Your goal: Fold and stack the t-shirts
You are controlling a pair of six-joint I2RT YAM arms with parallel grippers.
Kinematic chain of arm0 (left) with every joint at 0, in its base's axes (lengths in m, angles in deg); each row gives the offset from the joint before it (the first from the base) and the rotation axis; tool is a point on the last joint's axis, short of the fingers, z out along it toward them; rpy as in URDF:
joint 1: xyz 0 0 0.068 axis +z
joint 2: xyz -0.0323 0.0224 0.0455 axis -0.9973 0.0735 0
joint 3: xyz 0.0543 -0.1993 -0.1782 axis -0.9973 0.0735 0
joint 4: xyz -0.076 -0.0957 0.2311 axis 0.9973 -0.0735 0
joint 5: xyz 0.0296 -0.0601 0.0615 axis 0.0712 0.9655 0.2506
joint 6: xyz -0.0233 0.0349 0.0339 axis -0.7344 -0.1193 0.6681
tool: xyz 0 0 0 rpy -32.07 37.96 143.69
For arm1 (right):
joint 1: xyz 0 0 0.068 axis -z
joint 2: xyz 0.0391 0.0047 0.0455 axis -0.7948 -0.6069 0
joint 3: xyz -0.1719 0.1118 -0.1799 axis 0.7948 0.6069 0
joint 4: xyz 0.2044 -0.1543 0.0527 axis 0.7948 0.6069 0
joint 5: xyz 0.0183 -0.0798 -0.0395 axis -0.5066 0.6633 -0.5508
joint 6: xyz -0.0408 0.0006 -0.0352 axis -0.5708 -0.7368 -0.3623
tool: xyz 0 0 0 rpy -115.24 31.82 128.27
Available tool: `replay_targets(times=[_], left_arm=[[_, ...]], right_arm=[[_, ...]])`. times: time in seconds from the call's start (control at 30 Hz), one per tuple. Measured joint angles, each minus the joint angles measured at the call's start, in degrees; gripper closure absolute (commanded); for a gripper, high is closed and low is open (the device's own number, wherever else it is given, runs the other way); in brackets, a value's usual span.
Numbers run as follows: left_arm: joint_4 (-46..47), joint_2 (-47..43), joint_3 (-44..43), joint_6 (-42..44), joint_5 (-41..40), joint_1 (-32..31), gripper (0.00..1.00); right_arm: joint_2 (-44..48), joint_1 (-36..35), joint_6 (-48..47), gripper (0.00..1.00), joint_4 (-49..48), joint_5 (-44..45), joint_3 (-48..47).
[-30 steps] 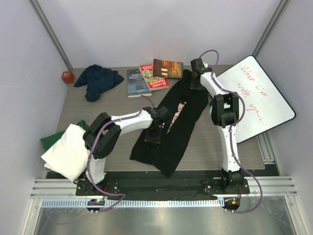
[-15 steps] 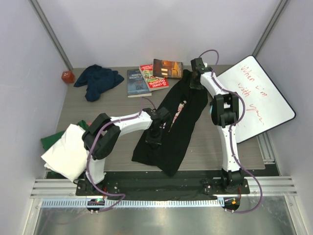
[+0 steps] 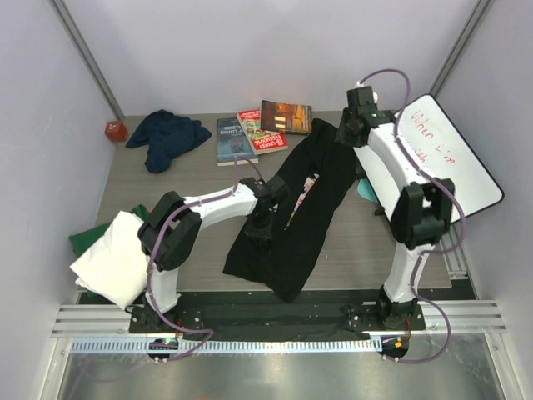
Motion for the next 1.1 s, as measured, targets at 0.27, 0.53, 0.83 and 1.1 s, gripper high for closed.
replay_targets(times=[0.27,0.53,0.83,1.1], left_arm=[[-1.2,-12.8,1.7,-0.3,-5.2,6.5,0.56],[3.5,-24.4,14.8,-1.7,-2.3,12.8,0.53],[9.3,-23.5,22.8,-4.5,6.1,13.8,0.52],[11.6,-24.7,26.7,-5.5,7.0,13.8,0.53]], right_arm=[[25.2,-1.0,4.3,0.60,-8.7,-8.6,22.4],[44.4,-6.2,12.3,0.53,-13.4,-17.9,55.8],[63.6,-13.0,19.4,0.48,-16.8,-23.7,69.8],[71.0,-16.8,25.1,0.48,-12.8,-25.0,78.9]])
